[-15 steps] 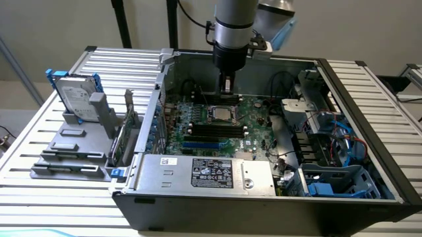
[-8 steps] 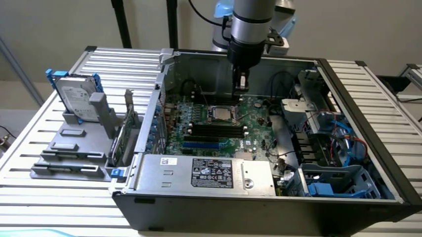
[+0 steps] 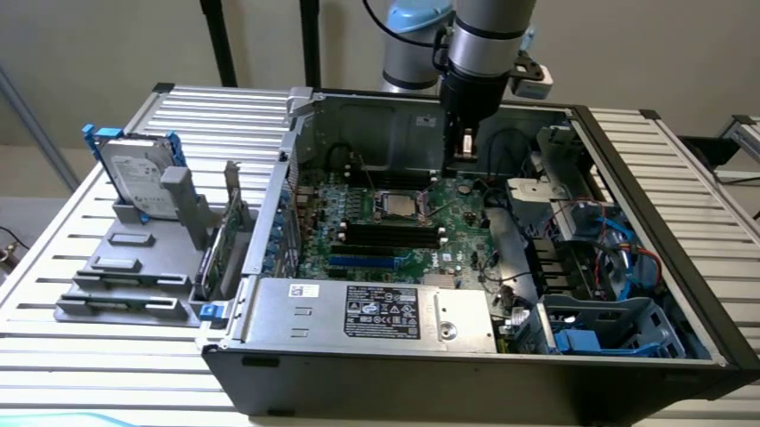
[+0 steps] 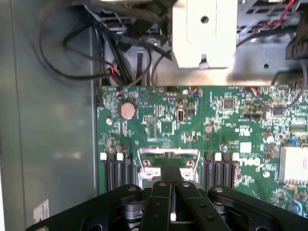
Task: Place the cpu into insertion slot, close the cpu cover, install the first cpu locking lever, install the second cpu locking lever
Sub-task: 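Close the cpu cover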
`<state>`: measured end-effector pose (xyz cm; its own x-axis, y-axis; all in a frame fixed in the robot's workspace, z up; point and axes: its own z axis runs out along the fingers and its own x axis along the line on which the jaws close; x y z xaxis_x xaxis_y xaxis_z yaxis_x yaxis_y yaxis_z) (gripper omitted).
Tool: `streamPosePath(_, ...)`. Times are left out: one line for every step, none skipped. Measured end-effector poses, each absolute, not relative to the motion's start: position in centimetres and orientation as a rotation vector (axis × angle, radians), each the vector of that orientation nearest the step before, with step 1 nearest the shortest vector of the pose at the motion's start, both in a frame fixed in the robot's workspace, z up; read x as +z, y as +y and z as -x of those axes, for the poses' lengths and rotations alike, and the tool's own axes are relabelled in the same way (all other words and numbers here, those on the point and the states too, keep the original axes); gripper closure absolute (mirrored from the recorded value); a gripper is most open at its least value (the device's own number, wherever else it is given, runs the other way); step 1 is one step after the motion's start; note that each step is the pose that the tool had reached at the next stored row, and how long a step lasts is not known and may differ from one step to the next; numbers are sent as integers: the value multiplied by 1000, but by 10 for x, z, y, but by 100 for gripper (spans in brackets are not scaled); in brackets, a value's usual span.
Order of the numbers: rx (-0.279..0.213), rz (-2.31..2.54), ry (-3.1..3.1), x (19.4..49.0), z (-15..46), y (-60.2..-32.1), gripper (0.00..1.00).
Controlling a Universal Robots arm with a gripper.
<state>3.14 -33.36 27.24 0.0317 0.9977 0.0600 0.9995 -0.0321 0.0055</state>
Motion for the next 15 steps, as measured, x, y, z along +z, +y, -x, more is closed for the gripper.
streamPosePath(-74,2228,-2158,272,-36,-334,89)
streamPosePath(-76,2227,-2157,272,-41,-334,89)
streamPosePath(-77,2227,-2156,272,-45,-334,89)
streamPosePath(-79,2226,-2156,272,-50,-334,89)
streamPosePath(-80,2225,-2155,272,-54,-334,89)
streamPosePath(-81,2224,-2155,272,-57,-334,89)
streamPosePath(-81,2224,-2154,272,-59,-334,89)
streamPosePath(-82,2224,-2154,270,-60,-334,89)
streamPosePath(-82,2224,-2154,268,-60,-334,89)
streamPosePath(-82,2224,-2154,267,-60,-334,89)
streamPosePath(-82,2224,-2154,265,-60,-334,89)
streamPosePath(-82,2224,-2154,263,-60,-334,89)
streamPosePath(-82,2224,-2154,261,-60,-334,89)
streamPosePath(-82,2224,-2155,259,-60,-334,89)
streamPosePath(-82,2223,-2155,258,-60,-334,89)
